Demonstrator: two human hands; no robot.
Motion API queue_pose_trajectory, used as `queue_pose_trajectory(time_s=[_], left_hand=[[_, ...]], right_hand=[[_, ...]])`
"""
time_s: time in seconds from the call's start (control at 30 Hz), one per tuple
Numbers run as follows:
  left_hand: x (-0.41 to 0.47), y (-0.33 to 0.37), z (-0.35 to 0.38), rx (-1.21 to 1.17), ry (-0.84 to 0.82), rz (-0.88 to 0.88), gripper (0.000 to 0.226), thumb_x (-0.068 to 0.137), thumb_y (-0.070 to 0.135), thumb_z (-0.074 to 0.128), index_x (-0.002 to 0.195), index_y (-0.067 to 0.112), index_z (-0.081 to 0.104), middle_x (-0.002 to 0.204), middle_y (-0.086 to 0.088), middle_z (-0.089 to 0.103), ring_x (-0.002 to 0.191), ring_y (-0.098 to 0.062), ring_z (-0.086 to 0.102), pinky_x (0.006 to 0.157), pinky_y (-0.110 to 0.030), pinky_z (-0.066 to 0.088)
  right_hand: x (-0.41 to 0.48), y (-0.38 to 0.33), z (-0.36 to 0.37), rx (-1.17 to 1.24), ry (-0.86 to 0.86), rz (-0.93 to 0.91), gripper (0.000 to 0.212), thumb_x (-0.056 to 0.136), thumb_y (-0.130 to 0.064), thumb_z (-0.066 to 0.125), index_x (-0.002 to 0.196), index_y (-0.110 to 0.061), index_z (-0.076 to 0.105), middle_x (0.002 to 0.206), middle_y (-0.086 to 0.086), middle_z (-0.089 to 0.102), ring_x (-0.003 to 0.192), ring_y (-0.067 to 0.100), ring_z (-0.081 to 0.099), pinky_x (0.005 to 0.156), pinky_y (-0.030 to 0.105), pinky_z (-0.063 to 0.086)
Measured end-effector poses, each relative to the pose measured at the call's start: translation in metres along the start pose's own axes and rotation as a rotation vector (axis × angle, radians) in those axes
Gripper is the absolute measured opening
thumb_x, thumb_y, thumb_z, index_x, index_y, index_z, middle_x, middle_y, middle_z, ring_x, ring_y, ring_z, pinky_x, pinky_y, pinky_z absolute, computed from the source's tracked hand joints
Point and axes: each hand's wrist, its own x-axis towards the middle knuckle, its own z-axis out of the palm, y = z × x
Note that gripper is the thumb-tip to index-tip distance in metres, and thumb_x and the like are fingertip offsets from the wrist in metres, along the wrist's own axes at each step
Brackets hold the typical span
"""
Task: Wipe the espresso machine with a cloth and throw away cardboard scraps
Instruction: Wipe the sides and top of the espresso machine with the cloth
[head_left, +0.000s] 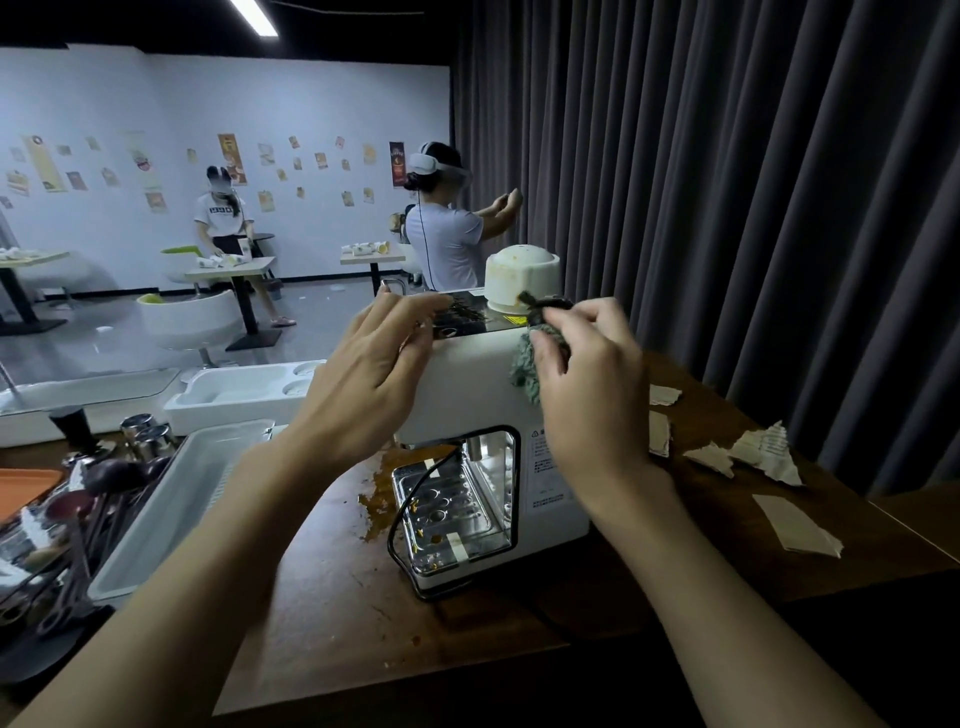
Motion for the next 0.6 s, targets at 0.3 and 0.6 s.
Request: queue_pose_trajectory(time_s=[0.3,0.6], left_hand=[[-0.002,-0.012,-0.009,-0.224,-0.039,-0.027,0.045,0.096,0.019,0.035,0.133,0.029,0.057,0.143,0.019,0.049,0.141,-0.002,0.036,0.117,-0.036,0.03],[-0.004,-0.009,-0.012,-0.398,-0.039,-0.128,0.059,0.101,0.054,0.016,0.139,0.032,0.055,0.149,0.018,0.048,0.144,0.002,0.032,0.122,-0.048,0.024]], right_hand=[[-0.011,0.02,-0.006,-0.205,-0.297,-0.199,0.059,0.095,-0.04,0.05,0.144,-0.008,0.043,0.132,0.012,0.045,0.123,0.03,0.04,0.103,0.044,0.038],[-0.033,-0.031,0.022,-0.075,-0.296,-0.428,0.058,0.086,-0.007,0.071,0.138,0.0,0.049,0.131,0.017,0.048,0.117,0.033,0.052,0.094,0.044,0.052]])
